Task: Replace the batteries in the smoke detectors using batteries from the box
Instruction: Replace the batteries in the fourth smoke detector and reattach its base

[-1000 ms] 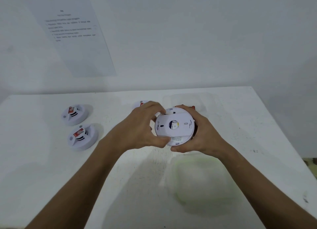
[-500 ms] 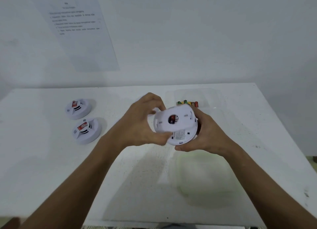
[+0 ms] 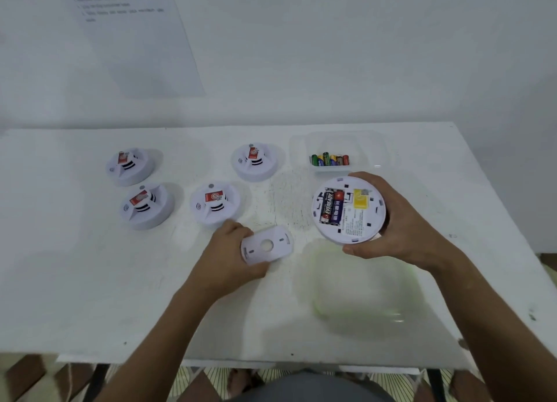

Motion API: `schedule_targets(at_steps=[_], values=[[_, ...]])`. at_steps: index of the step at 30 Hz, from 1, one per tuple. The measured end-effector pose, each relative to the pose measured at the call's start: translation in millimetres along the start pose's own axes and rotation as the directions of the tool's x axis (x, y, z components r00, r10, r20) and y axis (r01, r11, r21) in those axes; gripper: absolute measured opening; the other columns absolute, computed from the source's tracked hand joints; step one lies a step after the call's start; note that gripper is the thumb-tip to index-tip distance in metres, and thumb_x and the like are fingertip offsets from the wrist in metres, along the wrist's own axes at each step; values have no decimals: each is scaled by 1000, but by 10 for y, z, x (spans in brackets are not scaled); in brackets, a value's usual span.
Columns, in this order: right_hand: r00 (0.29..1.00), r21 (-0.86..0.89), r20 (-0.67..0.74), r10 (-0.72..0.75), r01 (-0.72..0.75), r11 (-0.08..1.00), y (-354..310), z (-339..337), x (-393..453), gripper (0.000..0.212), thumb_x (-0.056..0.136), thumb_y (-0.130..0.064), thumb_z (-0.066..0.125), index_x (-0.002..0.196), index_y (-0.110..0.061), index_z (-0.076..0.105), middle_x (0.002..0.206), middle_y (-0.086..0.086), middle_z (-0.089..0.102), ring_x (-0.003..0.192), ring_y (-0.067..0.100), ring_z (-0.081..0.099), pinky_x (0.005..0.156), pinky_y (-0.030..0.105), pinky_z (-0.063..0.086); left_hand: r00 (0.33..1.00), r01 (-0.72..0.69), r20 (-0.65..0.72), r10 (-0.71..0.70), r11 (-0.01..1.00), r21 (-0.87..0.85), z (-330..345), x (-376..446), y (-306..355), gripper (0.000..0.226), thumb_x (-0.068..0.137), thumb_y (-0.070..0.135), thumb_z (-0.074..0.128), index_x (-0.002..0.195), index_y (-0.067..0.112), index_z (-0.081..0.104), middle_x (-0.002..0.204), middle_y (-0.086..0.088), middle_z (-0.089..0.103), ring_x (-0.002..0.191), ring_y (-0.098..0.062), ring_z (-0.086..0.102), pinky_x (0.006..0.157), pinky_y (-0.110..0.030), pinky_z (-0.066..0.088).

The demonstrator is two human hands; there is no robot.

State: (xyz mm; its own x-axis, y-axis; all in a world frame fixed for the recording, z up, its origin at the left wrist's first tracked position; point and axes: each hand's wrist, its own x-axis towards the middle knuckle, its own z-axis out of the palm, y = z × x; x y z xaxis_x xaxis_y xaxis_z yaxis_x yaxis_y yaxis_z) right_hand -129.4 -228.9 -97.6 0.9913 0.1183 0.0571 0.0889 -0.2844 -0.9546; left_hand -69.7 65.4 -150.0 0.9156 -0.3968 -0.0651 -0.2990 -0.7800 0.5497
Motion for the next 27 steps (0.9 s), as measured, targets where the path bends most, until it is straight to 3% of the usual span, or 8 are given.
schedule_targets(at_steps=[2,5,8,12,19,27], values=[[1000,-2,23,4,-4,1000,-18,37,16,101,52,-7,90,140,-21,43,130,-10,57,124,11,55,91,23,54,1000,-18,-12,18,1000,-8,-29,8,25,47,62,51,75,86,14,60,88,6,55,81,-4,45,65,-20,38],[998,-19,61,-5,7,1000,-46,88,60,99,52,-7,90,139,-23,44,128,-14,56,123,9,55,89,23,55,994,-67,-101,51,985,-162,-227,19,271,50,76,38,77,122,27,60,113,17,56,93,2,56,72,-8,43],[996,-31,88,-31,33,999,-87,133,100,97,53,-7,90,136,-25,45,125,-18,57,121,8,55,86,20,54,967,-247,-116,226,939,-238,-480,105,684,40,80,29,74,118,28,61,114,16,63,98,3,59,80,-11,49],[994,-40,77,-76,79,996,-114,142,142,94,54,-8,90,134,-27,45,124,-15,59,120,14,57,88,20,54,916,-393,80,394,919,-22,-640,286,1019,31,78,29,73,105,22,61,103,8,64,92,-7,58,78,-29,54],[995,-39,5,-96,96,995,-122,79,145,90,50,-26,86,131,-32,46,121,-13,61,116,16,60,88,22,55,885,-443,219,411,888,124,-687,470,1235,37,74,33,77,104,20,59,101,3,62,91,-13,58,79,-31,54],[999,-37,-15,-44,43,998,-36,-73,114,91,47,-27,84,130,-24,48,117,-13,62,112,15,61,86,23,55,807,-588,280,520,750,304,-519,551,1311,49,89,32,58,135,18,46,108,-4,64,82,-19,56,72,-35,52]])
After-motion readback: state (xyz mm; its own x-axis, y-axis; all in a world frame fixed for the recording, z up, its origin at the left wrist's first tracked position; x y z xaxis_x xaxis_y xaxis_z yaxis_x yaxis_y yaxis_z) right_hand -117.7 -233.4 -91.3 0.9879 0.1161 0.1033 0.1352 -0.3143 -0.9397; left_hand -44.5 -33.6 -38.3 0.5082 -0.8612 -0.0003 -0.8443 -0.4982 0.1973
